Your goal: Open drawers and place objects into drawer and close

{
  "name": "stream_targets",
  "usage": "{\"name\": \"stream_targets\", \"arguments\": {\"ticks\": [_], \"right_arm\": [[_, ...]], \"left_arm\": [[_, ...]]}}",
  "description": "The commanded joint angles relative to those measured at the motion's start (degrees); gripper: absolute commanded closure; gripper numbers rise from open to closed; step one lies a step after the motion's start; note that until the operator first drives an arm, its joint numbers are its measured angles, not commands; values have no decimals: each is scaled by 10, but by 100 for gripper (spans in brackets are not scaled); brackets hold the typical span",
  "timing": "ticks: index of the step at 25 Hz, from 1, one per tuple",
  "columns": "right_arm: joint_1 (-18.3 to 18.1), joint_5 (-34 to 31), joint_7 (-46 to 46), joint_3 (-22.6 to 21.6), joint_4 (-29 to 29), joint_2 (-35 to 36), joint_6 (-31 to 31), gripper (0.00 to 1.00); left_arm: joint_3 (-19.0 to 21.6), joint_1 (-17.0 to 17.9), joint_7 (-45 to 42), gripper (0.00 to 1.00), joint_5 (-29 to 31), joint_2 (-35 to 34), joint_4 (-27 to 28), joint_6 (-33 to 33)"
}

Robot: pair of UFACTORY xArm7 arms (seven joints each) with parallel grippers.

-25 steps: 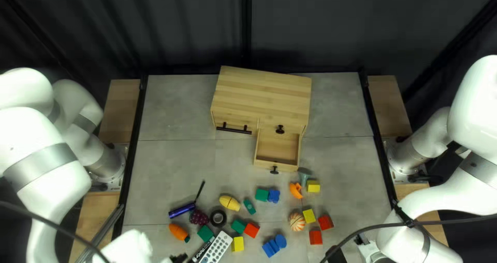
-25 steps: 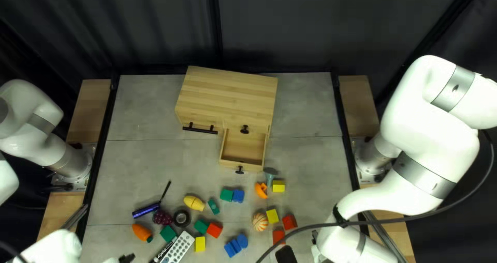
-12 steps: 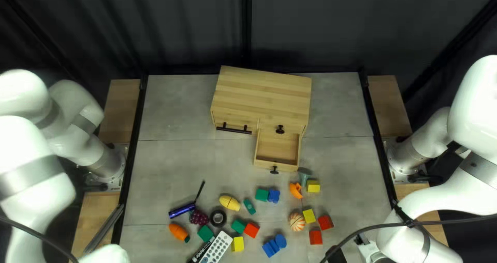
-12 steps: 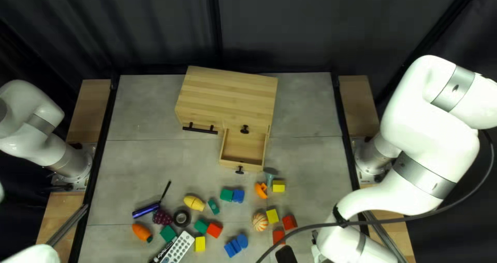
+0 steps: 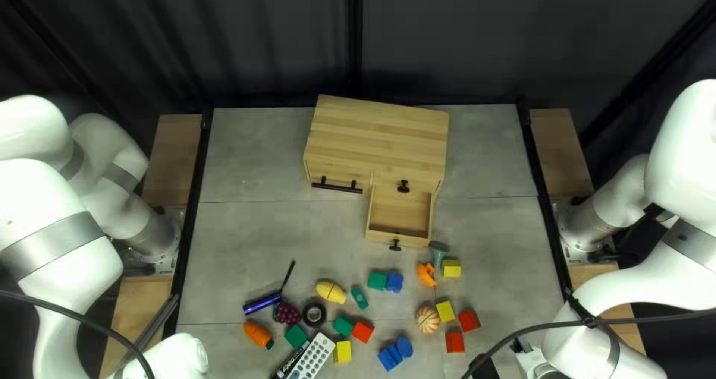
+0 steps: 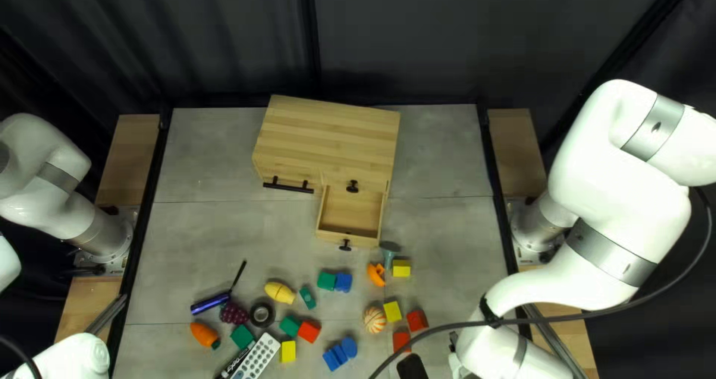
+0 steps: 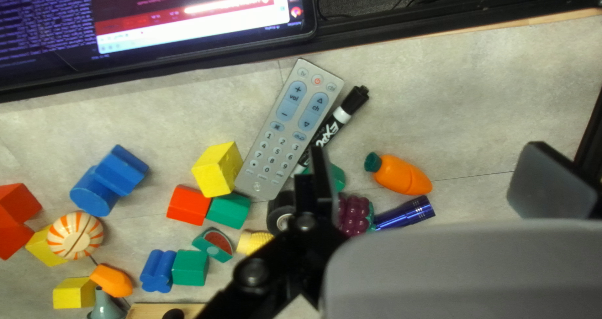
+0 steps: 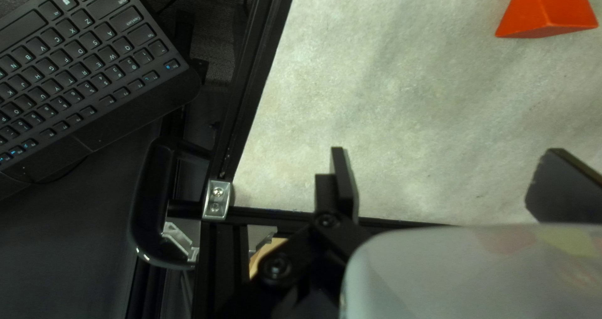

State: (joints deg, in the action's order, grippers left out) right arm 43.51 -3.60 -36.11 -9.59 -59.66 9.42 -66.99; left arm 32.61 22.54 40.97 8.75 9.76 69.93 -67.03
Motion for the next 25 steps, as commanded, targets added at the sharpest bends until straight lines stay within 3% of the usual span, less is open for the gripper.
{"name": "stream_targets", "arguments": {"ticks": [1,6,9,18,25], "right_arm": [[0,0,0,0,0,0,0,0],[0,0,0,0,0,0,0,0],[0,0,0,0,0,0,0,0],[0,0,0,0,0,0,0,0],[0,0,0,0,0,0,0,0]], "left_arm": [[0,42,15,0,55,107,125,-90],[-21,98,45,0,128,231,253,-143],[-29,119,57,0,158,259,283,-154],[-33,121,105,0,235,244,218,-98],[-39,103,128,0,244,248,200,-79]]}}
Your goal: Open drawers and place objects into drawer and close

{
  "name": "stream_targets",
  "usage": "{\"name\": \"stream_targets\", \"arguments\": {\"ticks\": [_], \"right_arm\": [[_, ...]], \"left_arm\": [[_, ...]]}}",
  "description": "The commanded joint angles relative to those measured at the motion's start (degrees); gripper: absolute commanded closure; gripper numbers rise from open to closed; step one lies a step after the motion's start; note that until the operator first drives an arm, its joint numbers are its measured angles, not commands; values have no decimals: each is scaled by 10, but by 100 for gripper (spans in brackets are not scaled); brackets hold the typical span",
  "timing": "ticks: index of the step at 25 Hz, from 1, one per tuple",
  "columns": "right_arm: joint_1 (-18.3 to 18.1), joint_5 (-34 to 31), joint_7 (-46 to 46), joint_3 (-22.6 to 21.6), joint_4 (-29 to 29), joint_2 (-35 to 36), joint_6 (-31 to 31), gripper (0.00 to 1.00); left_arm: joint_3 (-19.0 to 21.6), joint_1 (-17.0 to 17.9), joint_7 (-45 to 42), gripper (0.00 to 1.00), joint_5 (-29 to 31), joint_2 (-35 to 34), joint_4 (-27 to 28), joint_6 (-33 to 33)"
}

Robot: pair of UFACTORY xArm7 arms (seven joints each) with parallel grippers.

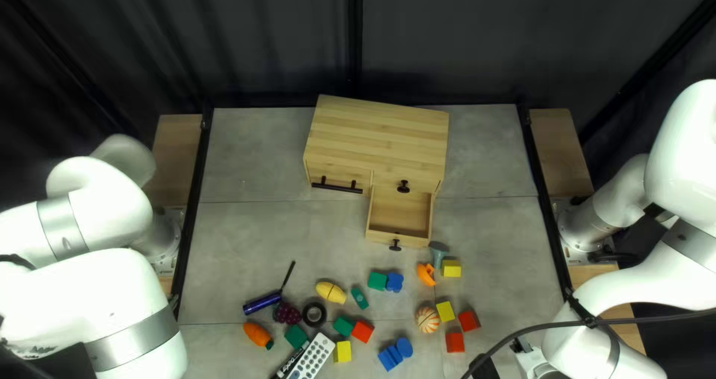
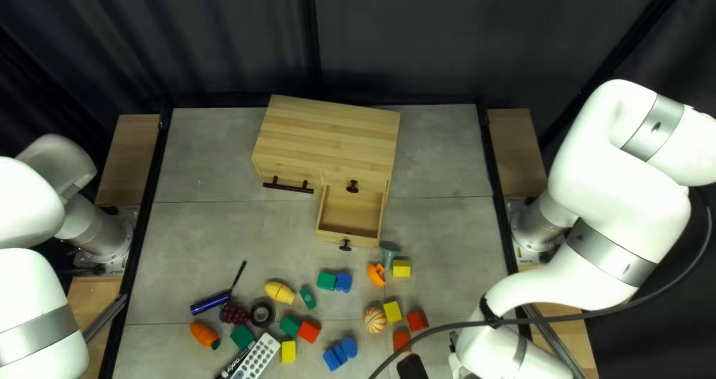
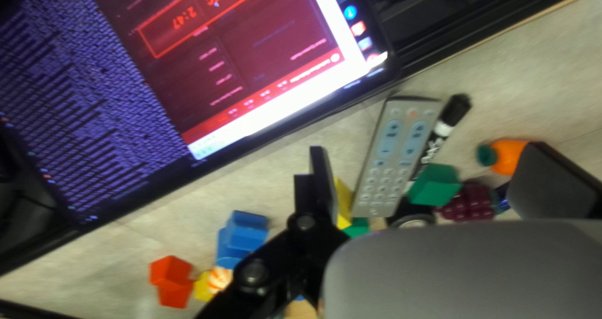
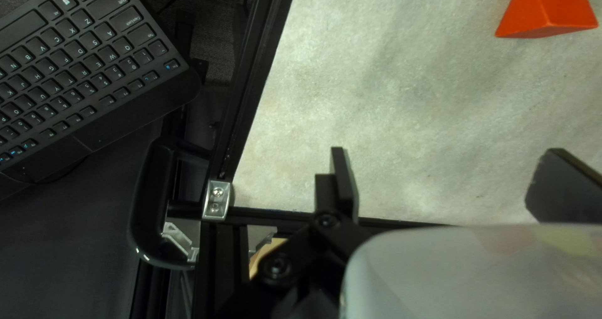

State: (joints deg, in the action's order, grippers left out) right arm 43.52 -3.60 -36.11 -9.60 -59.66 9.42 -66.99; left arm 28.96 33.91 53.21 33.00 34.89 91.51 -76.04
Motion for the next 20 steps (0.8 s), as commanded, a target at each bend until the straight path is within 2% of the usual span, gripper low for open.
{"name": "stream_targets", "arguments": {"ticks": [1,13,20], "right_arm": [[0,0,0,0,0,0,0,0],[0,0,0,0,0,0,0,0],[0,0,0,0,0,0,0,0]], "left_arm": [[-4,-16,3,0,1,-8,-27,17],[-16,-63,-4,0,14,-56,-134,87],[-27,-73,-5,0,29,-39,-154,120]]}}
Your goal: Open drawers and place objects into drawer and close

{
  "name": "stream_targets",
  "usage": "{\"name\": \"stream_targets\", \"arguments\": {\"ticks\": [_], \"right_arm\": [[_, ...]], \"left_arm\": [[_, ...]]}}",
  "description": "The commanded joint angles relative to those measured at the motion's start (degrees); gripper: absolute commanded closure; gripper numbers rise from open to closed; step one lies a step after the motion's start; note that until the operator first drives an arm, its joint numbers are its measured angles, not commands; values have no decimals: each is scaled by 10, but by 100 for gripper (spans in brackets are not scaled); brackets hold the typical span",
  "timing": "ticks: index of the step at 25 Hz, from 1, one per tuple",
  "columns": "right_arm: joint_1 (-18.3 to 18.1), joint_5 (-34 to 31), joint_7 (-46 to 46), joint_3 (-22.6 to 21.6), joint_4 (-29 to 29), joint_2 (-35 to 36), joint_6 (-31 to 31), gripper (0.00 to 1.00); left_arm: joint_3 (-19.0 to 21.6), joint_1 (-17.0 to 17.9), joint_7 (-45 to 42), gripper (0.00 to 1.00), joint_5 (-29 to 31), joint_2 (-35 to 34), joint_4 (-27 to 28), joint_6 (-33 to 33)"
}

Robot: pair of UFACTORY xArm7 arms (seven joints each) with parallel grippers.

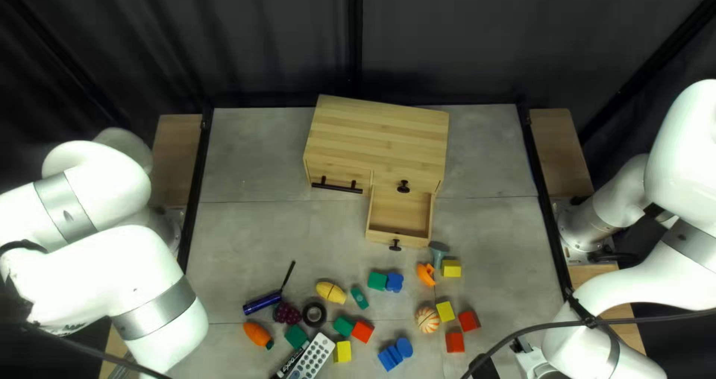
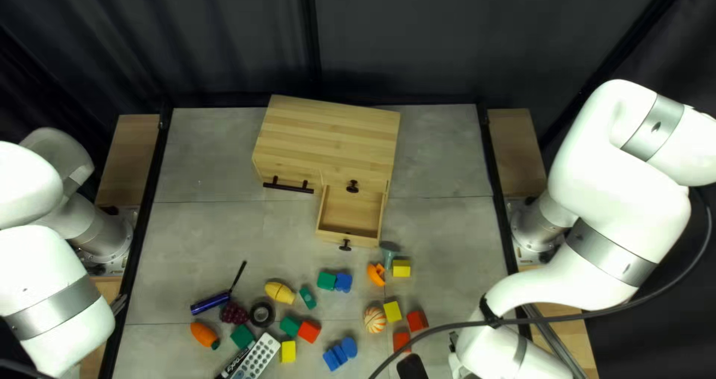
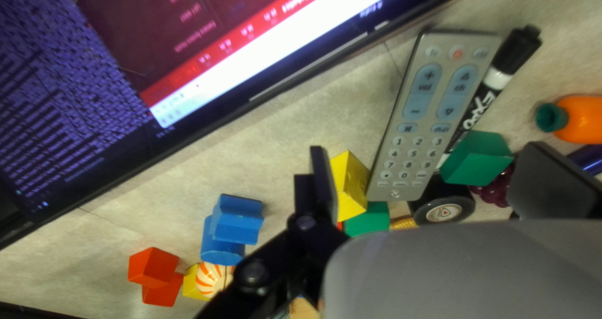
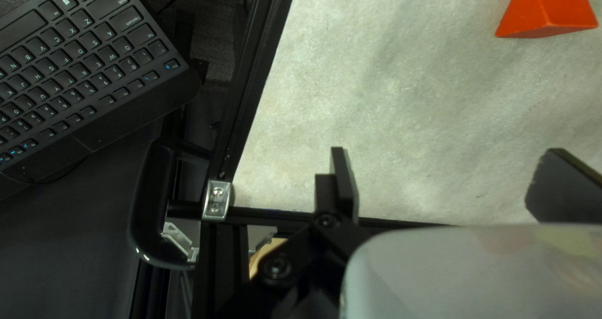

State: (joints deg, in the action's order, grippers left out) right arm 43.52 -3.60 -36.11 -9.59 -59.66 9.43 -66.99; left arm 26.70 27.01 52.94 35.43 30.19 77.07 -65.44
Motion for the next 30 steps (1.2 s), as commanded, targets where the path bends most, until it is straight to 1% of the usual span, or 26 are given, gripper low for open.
{"name": "stream_targets", "arguments": {"ticks": [1,7,17,22,30], "right_arm": [[0,0,0,0,0,0,0,0],[0,0,0,0,0,0,0,0],[0,0,0,0,0,0,0,0],[0,0,0,0,0,0,0,0],[0,0,0,0,0,0,0,0]], "left_arm": [[-5,-7,-5,0,5,8,-17,21],[-9,-15,-20,0,7,5,-49,50],[-11,-30,-13,0,-1,17,-55,70],[-7,-36,-10,0,-12,10,-58,69],[-6,-42,-10,0,-13,0,-72,79]]}}
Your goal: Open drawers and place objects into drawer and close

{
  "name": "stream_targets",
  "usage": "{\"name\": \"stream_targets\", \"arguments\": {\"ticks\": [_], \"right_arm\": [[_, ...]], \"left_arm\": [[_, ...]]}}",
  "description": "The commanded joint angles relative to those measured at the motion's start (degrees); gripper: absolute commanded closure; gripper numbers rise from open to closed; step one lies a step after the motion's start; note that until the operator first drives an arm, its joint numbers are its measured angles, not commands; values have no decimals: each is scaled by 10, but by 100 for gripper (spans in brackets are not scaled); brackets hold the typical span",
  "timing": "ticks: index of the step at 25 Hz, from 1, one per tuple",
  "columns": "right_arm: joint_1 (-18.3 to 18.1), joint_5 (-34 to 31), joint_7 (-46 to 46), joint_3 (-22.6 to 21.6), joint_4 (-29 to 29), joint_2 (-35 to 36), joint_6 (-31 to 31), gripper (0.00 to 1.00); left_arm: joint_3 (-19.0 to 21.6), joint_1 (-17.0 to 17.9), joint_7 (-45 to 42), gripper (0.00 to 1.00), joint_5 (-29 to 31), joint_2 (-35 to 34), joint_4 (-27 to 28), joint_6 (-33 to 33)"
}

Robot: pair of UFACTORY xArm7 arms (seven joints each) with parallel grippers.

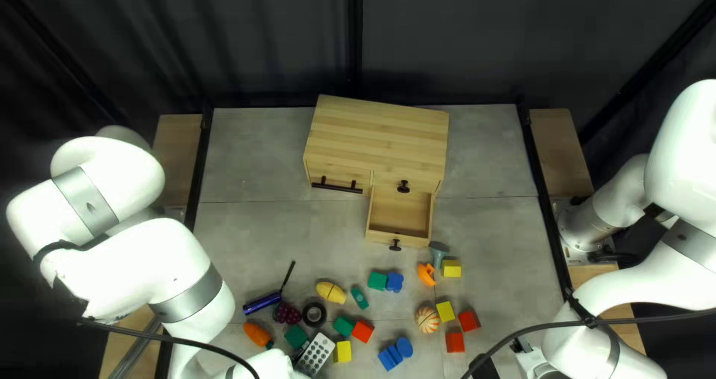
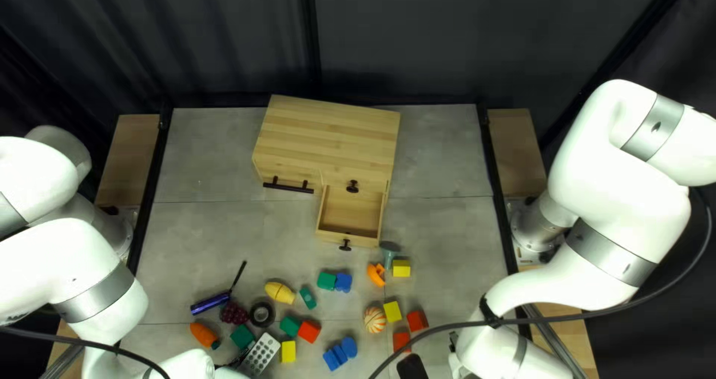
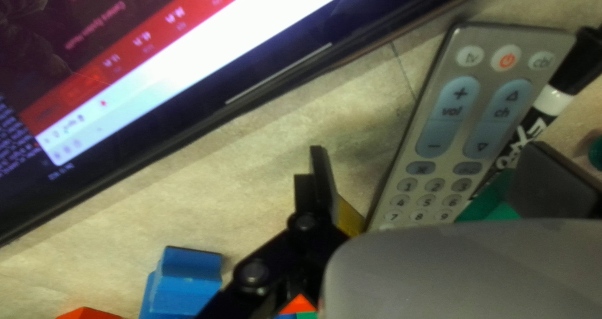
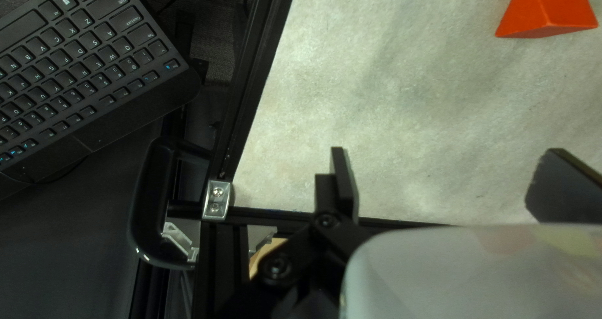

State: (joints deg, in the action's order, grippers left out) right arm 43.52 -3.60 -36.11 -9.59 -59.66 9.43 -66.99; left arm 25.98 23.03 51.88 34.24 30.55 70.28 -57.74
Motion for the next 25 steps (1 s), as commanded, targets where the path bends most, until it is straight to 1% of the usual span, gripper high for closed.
{"name": "stream_targets", "arguments": {"ticks": [1,7,9,11,14,19,20,21,22,23,24,25], "right_arm": [[0,0,0,0,0,0,0,0],[0,0,0,0,0,0,0,0],[0,0,0,0,0,0,0,0],[0,0,0,0,0,0,0,0],[0,0,0,0,0,0,0,0],[0,0,0,0,0,0,0,0],[0,0,0,0,0,0,0,0],[0,0,0,0,0,0,0,0],[0,0,0,0,0,0,0,0],[0,0,0,0,0,0,0,0],[0,0,0,0,0,0,0,0],[0,0,0,0,0,0,0,0]], "left_arm": [[1,-3,1,0,-2,-5,-5,2],[4,-8,-4,0,-7,-17,-26,13],[4,-7,-7,0,-6,-16,-28,16],[3,-6,-8,3,-4,-14,-25,18],[3,-6,-9,0,-4,-14,-27,19],[3,-8,-10,1,-4,-16,-32,24],[3,-8,-11,8,-4,-17,-34,26],[3,-8,-13,18,-4,-18,-36,27],[3,-9,-13,35,-5,-18,-37,28],[3,-9,-15,59,-5,-18,-38,29],[3,-9,-16,89,-5,-18,-39,30],[3,-8,-16,97,-5,-18,-38,30]]}}
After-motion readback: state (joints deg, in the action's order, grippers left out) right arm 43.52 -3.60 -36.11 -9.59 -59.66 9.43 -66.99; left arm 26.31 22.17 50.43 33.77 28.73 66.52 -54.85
